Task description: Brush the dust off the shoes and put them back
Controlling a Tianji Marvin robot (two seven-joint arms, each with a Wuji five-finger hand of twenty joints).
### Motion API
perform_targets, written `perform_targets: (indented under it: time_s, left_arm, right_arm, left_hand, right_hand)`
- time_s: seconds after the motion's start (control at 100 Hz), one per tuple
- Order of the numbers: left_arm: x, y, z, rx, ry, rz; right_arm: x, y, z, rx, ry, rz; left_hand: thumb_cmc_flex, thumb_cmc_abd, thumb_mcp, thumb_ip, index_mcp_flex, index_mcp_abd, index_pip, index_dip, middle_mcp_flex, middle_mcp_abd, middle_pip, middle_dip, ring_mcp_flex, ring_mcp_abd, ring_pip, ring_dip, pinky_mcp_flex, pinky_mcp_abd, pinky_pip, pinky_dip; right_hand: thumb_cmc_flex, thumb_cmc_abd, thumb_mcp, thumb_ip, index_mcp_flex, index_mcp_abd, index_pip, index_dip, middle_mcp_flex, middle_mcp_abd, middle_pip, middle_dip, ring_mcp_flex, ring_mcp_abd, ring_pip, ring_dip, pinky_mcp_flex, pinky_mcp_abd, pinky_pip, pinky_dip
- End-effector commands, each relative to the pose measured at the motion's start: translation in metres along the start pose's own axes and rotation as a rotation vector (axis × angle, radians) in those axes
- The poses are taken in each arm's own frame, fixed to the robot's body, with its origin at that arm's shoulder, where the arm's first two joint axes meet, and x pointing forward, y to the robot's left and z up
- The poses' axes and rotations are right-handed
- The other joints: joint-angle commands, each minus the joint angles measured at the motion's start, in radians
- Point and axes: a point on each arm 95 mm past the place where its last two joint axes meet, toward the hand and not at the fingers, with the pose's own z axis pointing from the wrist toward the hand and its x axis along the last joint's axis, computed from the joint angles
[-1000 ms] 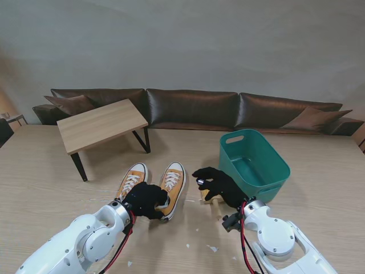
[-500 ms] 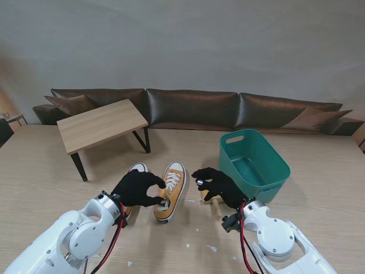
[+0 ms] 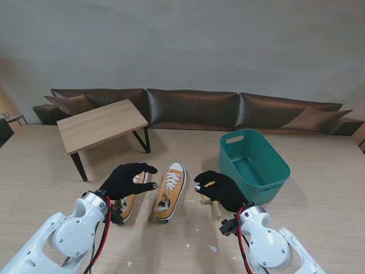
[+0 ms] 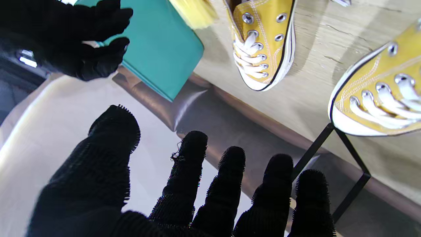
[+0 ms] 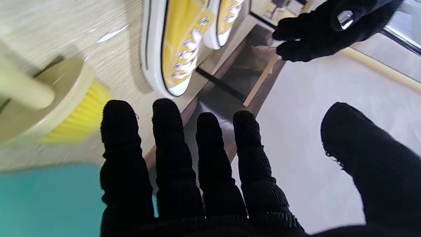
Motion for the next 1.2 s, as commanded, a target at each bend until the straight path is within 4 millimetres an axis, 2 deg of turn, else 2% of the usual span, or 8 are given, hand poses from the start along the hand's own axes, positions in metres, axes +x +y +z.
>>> perform_targets:
  time_s: [0.0,0.04,0.19,0.28,0.37,0.51,0.73,1.19]
  left_arm:
    - [-0.005,0.008,-0.004,-0.035,-0.02,-0.044]
    - [-0.007,0.009,-0.007,-0.05,-0.028,-0.06]
    - [-0.011,0.01,-0.013,-0.071,-0.045,-0.091]
    - [-0.013,0.01,-0.017,-0.064,-0.058,-0.099]
    - [-0.014,0.01,-0.021,-0.049,-0.067,-0.11]
    - [-0.015,0.007,-0.026,-0.023,-0.068,-0.11]
    - [-0.016,0.002,-0.031,0.003,-0.07,-0.104]
    - [-0.017,0.006,-0.029,-0.022,-0.068,-0.125]
  right_arm:
    - [0.008,-0.014,-0.006,-0.005,-0.008,0.01]
    - [0.01,-0.016,-0.009,-0.027,-0.021,-0.034]
    - [0.013,-0.021,-0.017,-0.079,-0.097,-0.215]
    - [0.011,-0.024,-0.02,-0.1,-0.155,-0.324]
    - [0.005,-0.029,-0.021,-0.116,-0.205,-0.43]
    - [-0.006,-0.035,-0.021,-0.124,-0.273,-0.554]
    - [-0.009,-0.037,-0.026,-0.13,-0.357,-0.639]
    - [-0.012,-0.044,-0.015,-0.127,-0.422,-0.787]
  left_hand:
    - [0.021,0.029,-0.029,0.038,-0.017,0.005,-0.018,-0.012,-0.03,-0.01,-0.01,-0.022,-0.066,-0.016,-0.031,-0.025,-0.002,-0.025,-0.081,-0.01]
    - [0.025,0.034,-0.038,0.039,-0.021,0.007,-0.019,-0.014,-0.032,-0.012,-0.01,-0.027,-0.073,-0.019,-0.038,-0.031,0.006,-0.026,-0.125,-0.004]
    - [0.034,0.047,-0.052,0.042,-0.022,0.019,-0.022,-0.017,-0.049,-0.011,-0.015,-0.036,-0.082,-0.017,-0.044,-0.038,0.024,-0.025,-0.203,0.029]
    - [0.04,0.055,-0.054,0.043,-0.025,0.033,-0.024,-0.019,-0.063,-0.01,-0.019,-0.038,-0.083,-0.003,-0.042,-0.035,0.021,-0.025,-0.208,0.044]
    - [0.045,0.058,-0.056,0.044,-0.026,0.04,-0.026,-0.02,-0.073,-0.008,-0.02,-0.039,-0.087,0.002,-0.043,-0.033,0.015,-0.026,-0.213,0.055]
    - [0.047,0.061,-0.061,0.044,-0.025,0.042,-0.027,-0.021,-0.072,-0.001,-0.018,-0.039,-0.091,0.004,-0.046,-0.032,0.009,-0.027,-0.22,0.069]
    - [0.051,0.069,-0.07,0.045,-0.023,0.045,-0.026,-0.022,-0.081,0.004,-0.019,-0.04,-0.098,0.004,-0.05,-0.031,0.006,-0.028,-0.23,0.085]
    - [0.058,0.08,-0.083,0.048,-0.01,0.056,-0.022,-0.02,-0.077,0.021,-0.017,-0.038,-0.099,0.011,-0.052,-0.029,0.0,-0.028,-0.244,0.103]
  right_hand:
    - [-0.014,-0.073,0.011,-0.022,0.039,-0.013,0.027,-0.023,0.04,0.0,0.018,-0.001,0.054,-0.002,0.034,0.021,-0.177,0.012,0.104,0.021]
    - [-0.011,-0.099,0.008,-0.028,0.061,-0.015,0.038,-0.016,0.058,-0.004,0.031,0.015,0.076,-0.01,0.068,0.036,-0.178,0.007,0.21,-0.035]
    - [-0.013,-0.198,-0.007,-0.044,0.133,-0.019,0.08,0.02,0.133,-0.028,0.088,0.063,0.182,-0.04,0.2,0.095,-0.117,-0.024,0.449,-0.058]
    - [-0.021,-0.269,0.014,-0.06,0.172,-0.021,0.1,0.041,0.176,-0.041,0.122,0.096,0.25,-0.064,0.29,0.133,-0.06,-0.039,0.555,-0.069]
    - [-0.03,-0.329,0.044,-0.072,0.208,-0.023,0.119,0.057,0.212,-0.052,0.145,0.118,0.295,-0.081,0.336,0.151,-0.014,-0.046,0.61,-0.073]
    - [-0.042,-0.379,0.073,-0.085,0.225,-0.032,0.118,0.064,0.237,-0.062,0.144,0.127,0.33,-0.097,0.351,0.157,0.02,-0.047,0.635,-0.083]
    - [-0.04,-0.35,0.061,-0.084,0.172,-0.014,0.028,0.023,0.208,-0.052,0.087,0.102,0.309,-0.089,0.314,0.149,-0.001,-0.044,0.618,-0.103]
    - [-0.015,-0.323,0.053,-0.071,0.164,-0.013,0.031,0.006,0.231,-0.048,0.103,0.096,0.346,-0.109,0.338,0.16,0.029,-0.057,0.634,-0.109]
